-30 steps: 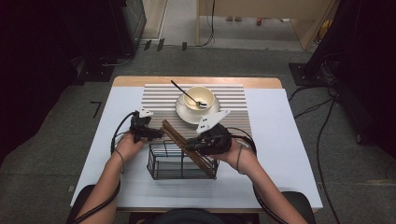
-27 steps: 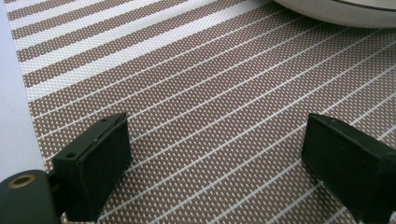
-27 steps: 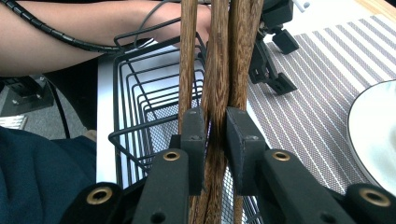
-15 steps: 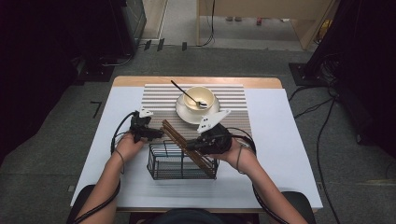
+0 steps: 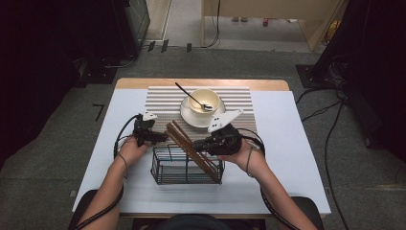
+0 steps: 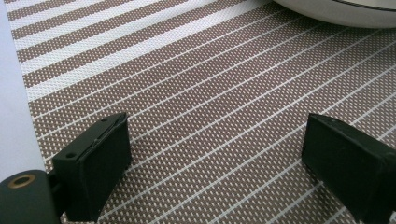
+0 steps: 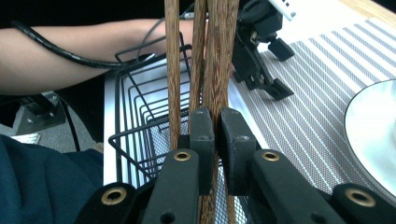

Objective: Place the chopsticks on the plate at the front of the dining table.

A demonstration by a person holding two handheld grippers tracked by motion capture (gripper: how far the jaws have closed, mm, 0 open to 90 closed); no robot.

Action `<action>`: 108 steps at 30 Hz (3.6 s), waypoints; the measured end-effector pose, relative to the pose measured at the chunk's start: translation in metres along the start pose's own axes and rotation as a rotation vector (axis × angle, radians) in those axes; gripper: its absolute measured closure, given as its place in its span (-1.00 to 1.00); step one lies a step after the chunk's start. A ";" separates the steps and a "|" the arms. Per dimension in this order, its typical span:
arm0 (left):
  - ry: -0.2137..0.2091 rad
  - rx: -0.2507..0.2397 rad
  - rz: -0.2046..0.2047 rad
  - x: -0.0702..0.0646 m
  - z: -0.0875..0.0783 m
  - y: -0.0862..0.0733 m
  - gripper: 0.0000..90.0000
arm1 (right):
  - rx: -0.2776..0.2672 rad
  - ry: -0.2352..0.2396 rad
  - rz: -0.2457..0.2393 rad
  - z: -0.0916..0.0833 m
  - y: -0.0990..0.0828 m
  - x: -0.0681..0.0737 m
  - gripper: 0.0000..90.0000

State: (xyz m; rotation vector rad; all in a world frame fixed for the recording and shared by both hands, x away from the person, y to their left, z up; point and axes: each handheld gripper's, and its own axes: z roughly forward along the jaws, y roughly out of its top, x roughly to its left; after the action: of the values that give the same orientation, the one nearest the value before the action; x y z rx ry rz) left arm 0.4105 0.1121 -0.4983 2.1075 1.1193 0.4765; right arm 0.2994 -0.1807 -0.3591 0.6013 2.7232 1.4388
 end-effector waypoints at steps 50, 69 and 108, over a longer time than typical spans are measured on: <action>-0.001 0.001 -0.001 0.000 0.000 0.000 -0.81 | -0.091 -0.046 0.077 -0.034 0.037 -0.013 0.89; -0.001 0.001 -0.001 0.000 0.000 0.000 -0.81 | -0.054 -0.061 0.080 -0.038 0.059 -0.019 0.89; -0.001 0.001 -0.001 0.000 0.000 0.000 -0.81 | 0.096 -0.155 0.007 -0.037 0.111 -0.031 0.89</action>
State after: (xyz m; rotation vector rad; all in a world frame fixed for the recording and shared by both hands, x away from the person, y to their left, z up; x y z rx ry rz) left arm 0.4105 0.1121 -0.4982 2.1084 1.1200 0.4748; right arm 0.3582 -0.1640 -0.2544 0.6946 2.6829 1.2125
